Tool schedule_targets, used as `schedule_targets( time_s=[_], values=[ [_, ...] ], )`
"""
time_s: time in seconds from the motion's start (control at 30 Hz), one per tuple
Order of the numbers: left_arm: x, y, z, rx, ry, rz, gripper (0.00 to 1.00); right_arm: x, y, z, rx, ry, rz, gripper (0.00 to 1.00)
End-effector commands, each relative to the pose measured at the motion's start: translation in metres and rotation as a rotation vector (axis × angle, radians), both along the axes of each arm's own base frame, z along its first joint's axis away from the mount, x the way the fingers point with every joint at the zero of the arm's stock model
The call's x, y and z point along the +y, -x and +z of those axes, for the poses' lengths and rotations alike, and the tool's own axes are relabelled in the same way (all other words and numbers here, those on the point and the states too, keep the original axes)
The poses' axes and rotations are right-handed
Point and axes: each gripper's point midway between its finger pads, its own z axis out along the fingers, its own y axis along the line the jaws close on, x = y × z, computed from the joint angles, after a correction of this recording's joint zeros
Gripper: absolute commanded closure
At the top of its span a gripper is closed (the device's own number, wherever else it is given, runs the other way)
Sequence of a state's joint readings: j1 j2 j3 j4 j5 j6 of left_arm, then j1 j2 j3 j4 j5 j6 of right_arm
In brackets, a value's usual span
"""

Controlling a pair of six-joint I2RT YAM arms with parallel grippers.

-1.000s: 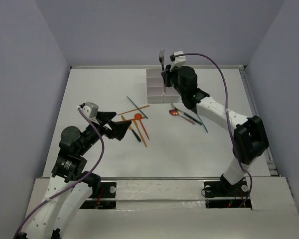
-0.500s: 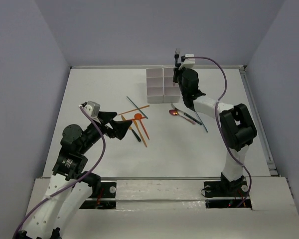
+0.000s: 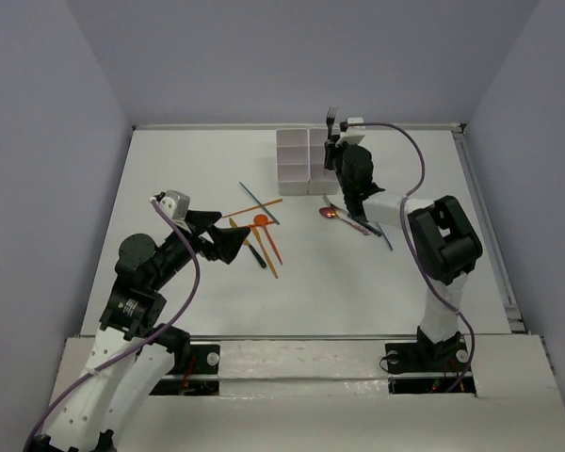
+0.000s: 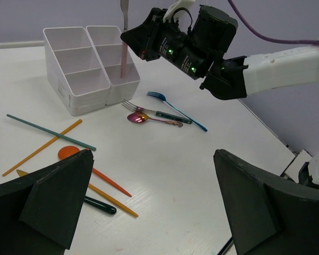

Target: Sort the eating utensils into containers

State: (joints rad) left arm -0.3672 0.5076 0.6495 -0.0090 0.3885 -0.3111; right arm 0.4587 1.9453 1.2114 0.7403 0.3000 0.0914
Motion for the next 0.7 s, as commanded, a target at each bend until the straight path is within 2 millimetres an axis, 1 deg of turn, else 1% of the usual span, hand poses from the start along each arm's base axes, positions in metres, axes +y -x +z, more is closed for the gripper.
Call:
schedule_targets(
  time_s=[0.0,0.13,0.2,0.23,0.27,0.3,0.33,0.4,0.43,0.5,0.53,0.57,0.6,0.63,0.67],
  values=[
    [0.001,0.003,0.03,-0.087,0.019,-0.008,0.01,0.0,-0.003,0.009,-0.074,-0.052,-0.023,1.0],
    [0.0,0.004,0.03,-0.09,0.02,-0.012,0.01,0.003,-0.001,-0.001,-0.039,-0.05,-0.001,1.0],
    [0.002,0.003,0.031,-0.094,0.021,-0.003,0.01,0.004,0.003,-0.002,-0.029,-0.064,0.008,0.94],
    [0.002,0.003,0.032,-0.095,0.023,-0.003,0.01,0.004,0.004,-0.009,-0.008,-0.057,0.012,0.92],
    [0.003,0.004,0.031,-0.095,0.023,-0.003,0.01,0.004,0.005,-0.011,0.002,-0.054,0.012,0.87],
    [0.003,0.005,0.032,-0.099,0.024,-0.004,0.01,0.005,0.007,-0.013,0.016,-0.05,0.022,0.85],
    [0.003,0.006,0.034,-0.105,0.026,-0.003,0.01,0.006,0.009,-0.017,0.025,-0.046,0.03,0.77],
    [0.004,0.006,0.034,-0.106,0.027,-0.001,0.01,0.006,0.012,-0.014,0.026,-0.05,0.037,0.69],
    [0.004,0.006,0.034,-0.106,0.027,-0.001,0.01,0.006,0.014,-0.015,0.036,-0.044,0.04,0.63],
    [0.004,0.007,0.035,-0.111,0.03,-0.003,0.01,0.006,0.015,-0.013,0.05,-0.042,0.043,0.58],
    [0.004,0.007,0.035,-0.111,0.03,-0.003,0.01,0.005,0.016,-0.016,0.077,-0.033,0.043,0.5],
    [0.004,0.008,0.036,-0.114,0.033,-0.003,0.01,0.006,0.014,-0.009,0.081,-0.031,0.042,0.48],
    [0.005,0.009,0.037,-0.122,0.035,-0.001,0.01,0.005,0.016,-0.015,0.125,-0.018,0.035,0.46],
    [0.005,0.009,0.038,-0.125,0.036,0.002,0.01,0.004,0.018,-0.004,0.117,-0.031,0.032,0.39],
    [0.005,0.009,0.038,-0.124,0.035,0.003,0.01,0.004,0.02,0.0,0.121,-0.046,0.034,0.37]
  ],
)
